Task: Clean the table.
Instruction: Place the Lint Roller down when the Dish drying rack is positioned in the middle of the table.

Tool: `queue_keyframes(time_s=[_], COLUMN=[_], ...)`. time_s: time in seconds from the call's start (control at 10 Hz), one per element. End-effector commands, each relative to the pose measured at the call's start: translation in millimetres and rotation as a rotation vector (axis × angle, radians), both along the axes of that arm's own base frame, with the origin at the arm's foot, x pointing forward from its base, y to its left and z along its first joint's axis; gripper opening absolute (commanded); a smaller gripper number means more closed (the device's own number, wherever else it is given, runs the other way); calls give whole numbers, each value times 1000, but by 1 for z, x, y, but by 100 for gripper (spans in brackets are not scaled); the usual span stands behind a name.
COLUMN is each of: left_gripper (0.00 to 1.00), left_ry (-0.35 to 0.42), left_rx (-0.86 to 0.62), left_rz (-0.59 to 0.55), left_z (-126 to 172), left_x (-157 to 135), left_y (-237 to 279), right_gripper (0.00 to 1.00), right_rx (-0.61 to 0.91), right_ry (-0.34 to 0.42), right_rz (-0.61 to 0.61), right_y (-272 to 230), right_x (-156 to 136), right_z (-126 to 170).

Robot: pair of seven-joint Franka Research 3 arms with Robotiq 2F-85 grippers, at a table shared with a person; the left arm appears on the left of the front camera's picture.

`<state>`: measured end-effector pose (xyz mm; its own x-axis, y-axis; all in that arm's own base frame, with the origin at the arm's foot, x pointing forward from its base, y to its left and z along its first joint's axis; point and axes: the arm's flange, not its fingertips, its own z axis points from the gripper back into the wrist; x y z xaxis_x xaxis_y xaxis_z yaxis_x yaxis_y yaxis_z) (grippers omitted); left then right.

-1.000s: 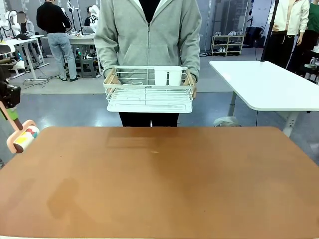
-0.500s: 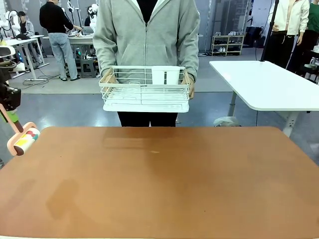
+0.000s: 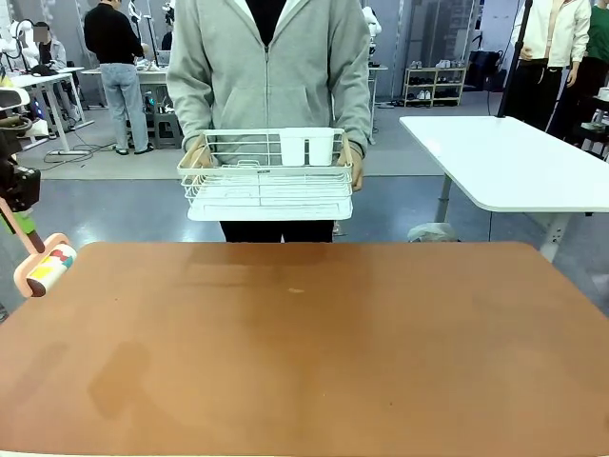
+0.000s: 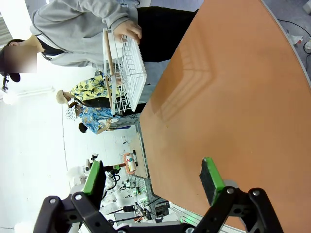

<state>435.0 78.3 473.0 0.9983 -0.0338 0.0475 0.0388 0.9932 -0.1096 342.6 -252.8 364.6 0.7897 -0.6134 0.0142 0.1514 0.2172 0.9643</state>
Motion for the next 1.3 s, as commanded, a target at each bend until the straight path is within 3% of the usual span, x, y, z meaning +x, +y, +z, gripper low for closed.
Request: queue_keyframes(time_s=[0.0,1.2], left_gripper=[0,0], left_ry=[-2,-2], left_rx=[1,1], left_rz=[3,3], left_z=[4,4], left_x=[2,2], left_y=[2,2], right_gripper=[100,100], right_rx=[1,1], right_ry=[-3,-3], right_rz=[-2,-2], right_y=[0,0], right_x=[0,0], right_z=[3,3])
